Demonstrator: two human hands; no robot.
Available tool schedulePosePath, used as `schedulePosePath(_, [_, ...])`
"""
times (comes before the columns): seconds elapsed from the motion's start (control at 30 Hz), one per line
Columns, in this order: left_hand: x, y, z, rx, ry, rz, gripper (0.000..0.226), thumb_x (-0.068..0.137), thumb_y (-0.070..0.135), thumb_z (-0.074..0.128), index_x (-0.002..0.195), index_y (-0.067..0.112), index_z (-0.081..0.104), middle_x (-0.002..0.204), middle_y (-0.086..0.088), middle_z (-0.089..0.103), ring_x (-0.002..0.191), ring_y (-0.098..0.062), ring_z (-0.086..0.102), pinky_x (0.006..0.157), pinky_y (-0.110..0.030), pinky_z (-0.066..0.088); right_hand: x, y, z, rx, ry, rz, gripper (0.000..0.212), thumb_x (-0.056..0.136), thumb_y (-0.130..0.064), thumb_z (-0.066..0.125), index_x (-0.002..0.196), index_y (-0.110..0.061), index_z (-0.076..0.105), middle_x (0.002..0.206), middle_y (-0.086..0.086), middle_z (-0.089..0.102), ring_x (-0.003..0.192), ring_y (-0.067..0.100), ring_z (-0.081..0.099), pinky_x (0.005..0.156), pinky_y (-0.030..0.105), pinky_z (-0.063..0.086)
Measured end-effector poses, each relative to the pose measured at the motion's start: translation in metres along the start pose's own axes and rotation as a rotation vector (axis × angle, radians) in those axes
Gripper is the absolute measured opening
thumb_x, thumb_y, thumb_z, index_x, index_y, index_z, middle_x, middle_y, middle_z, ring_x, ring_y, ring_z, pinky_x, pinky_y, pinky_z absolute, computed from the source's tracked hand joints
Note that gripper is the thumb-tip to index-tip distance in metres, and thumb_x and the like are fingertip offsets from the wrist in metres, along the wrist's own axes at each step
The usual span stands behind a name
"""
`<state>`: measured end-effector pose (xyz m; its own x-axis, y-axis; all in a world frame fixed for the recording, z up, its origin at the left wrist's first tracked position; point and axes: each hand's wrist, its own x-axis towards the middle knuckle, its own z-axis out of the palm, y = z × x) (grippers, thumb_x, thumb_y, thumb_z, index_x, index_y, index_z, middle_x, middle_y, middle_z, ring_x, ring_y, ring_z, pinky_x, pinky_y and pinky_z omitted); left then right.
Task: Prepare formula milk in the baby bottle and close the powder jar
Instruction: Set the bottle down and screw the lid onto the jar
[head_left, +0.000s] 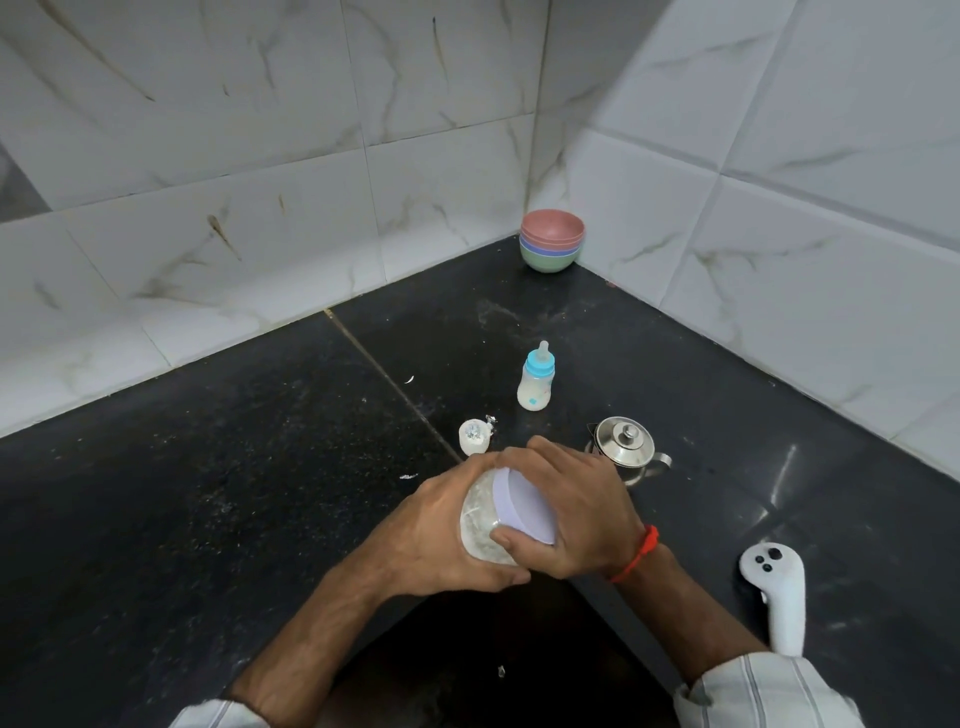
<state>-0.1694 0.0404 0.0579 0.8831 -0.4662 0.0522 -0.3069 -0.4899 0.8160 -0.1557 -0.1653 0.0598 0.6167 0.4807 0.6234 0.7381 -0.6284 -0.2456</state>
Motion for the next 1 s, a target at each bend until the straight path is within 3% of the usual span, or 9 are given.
schedulePosePath(0.13, [-0.002,-0.003,0.007,-0.025,0.055,-0.036,0.102,0.054,0.048,0.096,0.139,0.05,0.04,0.13,0.023,0.062,0.119,0.0,0.062,0.096,-0.034,0.057,0.001,0.0,0.004,-0.041,0.017,0.024,0.056,0.088,-0.066,0.051,0.113,-0.019,0.067,0.09,-0.005,0.065,0.072,0.016,0.063,0.059,0.03,0.049])
schedulePosePath(0.33, [-0.006,-0.001,0.017,0.018,0.148,-0.097,0.095,0.055,0.055,0.086,0.137,0.053,0.039,0.13,0.026,0.06,0.117,0.001,0.062,0.094,-0.034,0.057,0.0,0.001,0.008,-0.073,0.017,0.026,0.054,0.089,-0.066,0.049,0.11,-0.02,0.066,0.091,-0.005,0.066,0.071,0.015,0.063,0.06,0.027,0.047])
schedulePosePath(0.5, [-0.004,0.001,0.021,0.083,0.185,-0.108,0.094,0.057,0.055,0.078,0.14,0.05,0.035,0.133,0.03,0.053,0.12,0.007,0.055,0.104,-0.025,0.05,0.0,0.005,0.01,-0.092,0.032,0.071,0.058,0.09,-0.067,0.047,0.111,-0.017,0.069,0.092,-0.005,0.07,0.071,0.015,0.065,0.063,0.021,0.042])
schedulePosePath(0.57, [-0.001,0.002,0.02,0.09,0.191,-0.118,0.095,0.056,0.056,0.078,0.141,0.049,0.035,0.133,0.027,0.055,0.119,0.005,0.057,0.101,-0.029,0.053,0.0,0.007,0.01,-0.118,0.037,0.102,0.061,0.09,-0.068,0.045,0.111,-0.017,0.071,0.089,-0.006,0.07,0.069,0.016,0.065,0.06,0.025,0.045])
schedulePosePath(0.73, [0.009,0.004,0.014,0.086,0.197,-0.146,0.109,0.05,0.069,0.081,0.144,0.047,0.031,0.135,0.025,0.054,0.12,0.001,0.058,0.097,-0.034,0.055,0.007,0.007,0.011,-0.098,-0.037,0.236,0.061,0.094,-0.072,0.036,0.125,-0.026,0.062,0.098,-0.009,0.067,0.077,0.014,0.067,0.062,0.033,0.054])
schedulePosePath(0.9, [0.017,-0.004,0.015,0.002,0.298,-0.138,0.106,0.054,0.07,0.086,0.142,0.05,0.031,0.138,0.028,0.048,0.125,0.0,0.052,0.1,-0.033,0.054,0.009,0.012,0.005,0.019,-0.036,0.405,0.068,0.096,-0.076,0.031,0.142,-0.031,0.051,0.126,-0.011,0.066,0.108,0.007,0.065,0.085,0.025,0.055])
schedulePosePath(1.0, [0.023,-0.02,0.012,-0.078,0.395,-0.178,0.099,0.056,0.06,0.09,0.135,0.058,0.03,0.139,0.024,0.047,0.127,-0.004,0.049,0.104,-0.035,0.05,-0.002,0.03,0.001,0.012,-0.017,0.555,0.071,0.096,-0.076,0.034,0.147,-0.029,0.047,0.111,-0.01,0.063,0.096,0.005,0.059,0.082,0.025,0.051])
